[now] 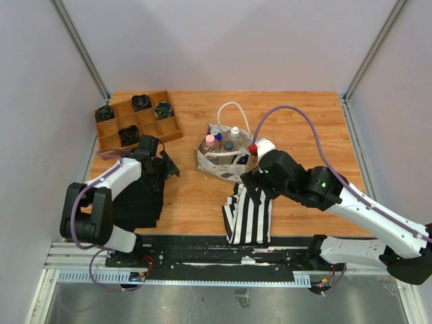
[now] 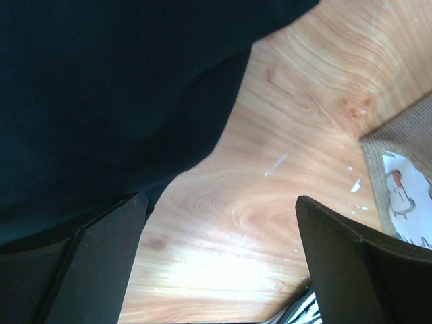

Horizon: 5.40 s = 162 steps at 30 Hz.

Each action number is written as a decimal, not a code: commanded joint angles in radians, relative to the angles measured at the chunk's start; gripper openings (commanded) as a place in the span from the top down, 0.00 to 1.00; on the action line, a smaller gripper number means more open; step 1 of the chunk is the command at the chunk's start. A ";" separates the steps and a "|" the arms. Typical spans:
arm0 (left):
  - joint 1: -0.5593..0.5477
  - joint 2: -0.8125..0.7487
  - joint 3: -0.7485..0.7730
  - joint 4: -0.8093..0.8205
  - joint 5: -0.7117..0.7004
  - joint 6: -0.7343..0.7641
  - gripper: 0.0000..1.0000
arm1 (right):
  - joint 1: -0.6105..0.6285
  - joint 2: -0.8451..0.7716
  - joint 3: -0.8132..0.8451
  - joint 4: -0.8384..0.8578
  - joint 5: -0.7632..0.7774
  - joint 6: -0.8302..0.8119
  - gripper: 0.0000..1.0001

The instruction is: Take the personal care products out of the canvas bag

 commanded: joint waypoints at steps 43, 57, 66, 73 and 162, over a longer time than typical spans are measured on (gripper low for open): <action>0.240 0.053 0.223 0.087 -0.015 0.004 0.00 | 0.014 -0.030 0.015 -0.023 0.052 -0.030 0.01; 0.154 0.489 0.583 0.084 0.012 -0.017 0.00 | 0.012 -0.076 -0.027 -0.053 0.100 0.009 0.01; 0.039 0.725 0.868 -0.001 -0.018 -0.052 0.00 | 0.012 -0.118 -0.037 -0.109 0.127 0.045 0.01; 0.046 0.842 1.004 -0.063 -0.111 -0.078 0.00 | 0.012 -0.177 -0.049 -0.164 0.149 0.083 0.02; -0.015 0.124 0.672 -0.084 -0.185 0.041 0.00 | -1.145 0.218 -0.251 0.137 -0.168 0.112 0.01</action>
